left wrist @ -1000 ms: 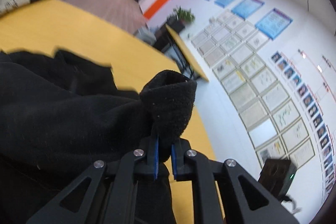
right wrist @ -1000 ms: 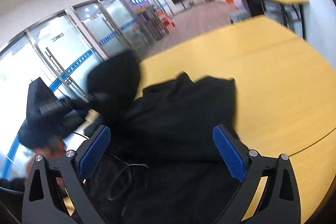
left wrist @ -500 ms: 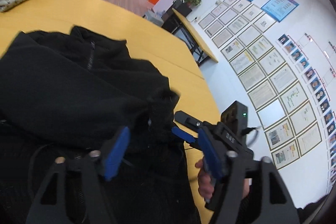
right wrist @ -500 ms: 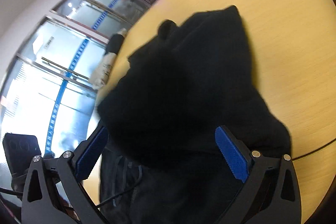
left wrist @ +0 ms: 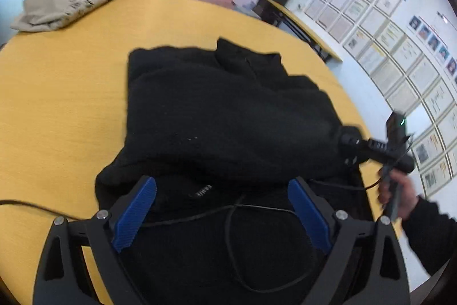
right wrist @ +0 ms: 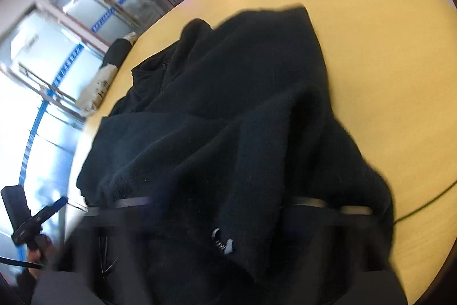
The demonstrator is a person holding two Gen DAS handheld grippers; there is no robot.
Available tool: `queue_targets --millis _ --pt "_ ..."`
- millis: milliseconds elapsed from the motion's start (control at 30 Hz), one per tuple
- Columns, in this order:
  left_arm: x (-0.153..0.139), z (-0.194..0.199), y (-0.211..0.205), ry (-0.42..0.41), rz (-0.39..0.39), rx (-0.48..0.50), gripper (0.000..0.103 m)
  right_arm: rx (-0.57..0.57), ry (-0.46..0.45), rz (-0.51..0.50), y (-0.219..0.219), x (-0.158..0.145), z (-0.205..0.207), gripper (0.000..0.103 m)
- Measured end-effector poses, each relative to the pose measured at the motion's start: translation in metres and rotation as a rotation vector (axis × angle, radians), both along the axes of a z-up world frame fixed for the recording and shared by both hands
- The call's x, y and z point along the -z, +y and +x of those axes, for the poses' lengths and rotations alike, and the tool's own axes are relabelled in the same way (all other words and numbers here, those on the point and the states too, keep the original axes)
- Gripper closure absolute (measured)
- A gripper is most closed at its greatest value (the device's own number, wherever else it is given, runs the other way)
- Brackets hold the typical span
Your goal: Fold clothes
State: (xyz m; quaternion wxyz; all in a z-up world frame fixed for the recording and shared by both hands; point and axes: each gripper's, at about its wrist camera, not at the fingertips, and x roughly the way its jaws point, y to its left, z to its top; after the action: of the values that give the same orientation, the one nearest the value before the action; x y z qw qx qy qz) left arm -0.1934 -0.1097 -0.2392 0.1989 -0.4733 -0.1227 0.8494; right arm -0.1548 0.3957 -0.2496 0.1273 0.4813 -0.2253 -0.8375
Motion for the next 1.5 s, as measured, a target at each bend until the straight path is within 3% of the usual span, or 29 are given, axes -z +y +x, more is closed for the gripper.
queue_targets --millis 67,133,233,300,367,433,533,567,633,700,733,833,933,1000,1033,1067,1167,1200,1267,1300,1333,1400,1467,1500 --pt "0.015 -0.014 -0.002 -0.004 0.035 0.034 0.009 -0.020 0.082 -0.013 -0.002 -0.036 0.002 0.096" --pt "0.024 -0.019 -0.002 0.002 0.037 0.051 0.009 -0.092 0.278 -0.047 -0.023 -0.101 0.008 0.096" --pt "0.035 -0.009 0.004 0.029 -0.007 0.050 0.008 -0.160 0.506 -0.059 -0.036 -0.164 0.019 0.095" --pt "0.041 -0.006 -0.003 0.012 -0.021 0.021 0.008 -0.121 0.424 -0.054 -0.018 -0.136 0.003 0.094" --pt "0.053 -0.005 -0.011 -0.059 0.001 0.002 0.009 -0.074 0.225 -0.073 0.011 -0.075 -0.017 0.091" --pt "0.054 0.002 -0.016 -0.045 -0.001 0.014 0.010 -0.052 0.028 -0.011 0.035 -0.007 -0.028 0.091" --pt "0.052 0.011 -0.016 -0.044 -0.051 0.051 0.010 -0.115 -0.054 0.011 0.047 0.037 -0.027 0.085" --pt "0.050 0.014 -0.016 -0.041 -0.058 0.055 0.010 -0.122 -0.034 0.006 0.050 0.036 -0.026 0.082" --pt "0.036 0.018 -0.019 -0.022 -0.035 0.050 0.011 -0.115 -0.030 0.019 0.055 0.027 -0.025 0.058" --pt "0.011 0.020 -0.017 0.032 0.004 0.058 0.011 -0.095 0.015 0.067 0.057 0.008 -0.017 0.045" --pt "-0.001 0.016 -0.011 0.064 0.012 0.081 0.011 -0.080 0.056 0.122 0.055 -0.008 -0.009 0.035" --pt "-0.032 0.003 0.008 0.146 0.031 0.145 0.008 -0.041 0.203 0.233 0.048 -0.051 0.012 0.018" --pt "-0.005 -0.025 0.023 0.072 -0.011 0.153 0.008 -0.080 0.306 0.229 0.011 -0.069 0.015 0.013" --pt "0.028 -0.043 0.028 -0.009 -0.058 0.141 0.012 -0.187 0.280 0.208 -0.018 -0.055 0.007 0.013" --pt "0.041 -0.043 0.025 -0.025 -0.069 0.131 0.016 -0.225 0.257 0.209 -0.029 -0.045 0.002 0.015" --pt "0.045 -0.037 0.021 0.010 -0.055 0.126 0.016 -0.233 0.213 0.232 -0.034 -0.027 -0.004 0.017" --pt "0.050 -0.029 0.008 0.033 -0.012 0.109 0.019 -0.248 0.100 0.287 -0.042 0.024 -0.023 0.035" --pt "0.049 -0.030 0.005 0.026 -0.003 0.103 0.022 -0.230 0.108 0.267 -0.034 0.030 -0.024 0.043" --pt "0.046 -0.034 0.005 0.004 -0.016 0.094 0.023 -0.201 0.128 0.247 -0.024 0.024 -0.022 0.043" --pt "0.044 -0.035 0.006 -0.001 -0.032 0.089 0.022 -0.185 0.146 0.263 -0.023 0.016 -0.018 0.037" --pt "0.042 -0.032 0.008 0.004 -0.051 0.085 0.021 -0.178 0.193 0.274 -0.023 0.006 -0.013 0.024" --pt "0.038 -0.026 0.011 0.015 -0.090 0.078 0.012 -0.170 0.256 0.297 -0.024 -0.007 -0.005 0.010" --pt "0.037 -0.018 0.007 0.001 -0.105 0.056 0.015 -0.185 0.151 0.337 -0.029 0.011 -0.014 0.006" --pt "0.030 -0.014 0.004 -0.007 -0.103 0.033 0.015 -0.192 0.088 0.354 -0.031 0.022 -0.018 0.014"
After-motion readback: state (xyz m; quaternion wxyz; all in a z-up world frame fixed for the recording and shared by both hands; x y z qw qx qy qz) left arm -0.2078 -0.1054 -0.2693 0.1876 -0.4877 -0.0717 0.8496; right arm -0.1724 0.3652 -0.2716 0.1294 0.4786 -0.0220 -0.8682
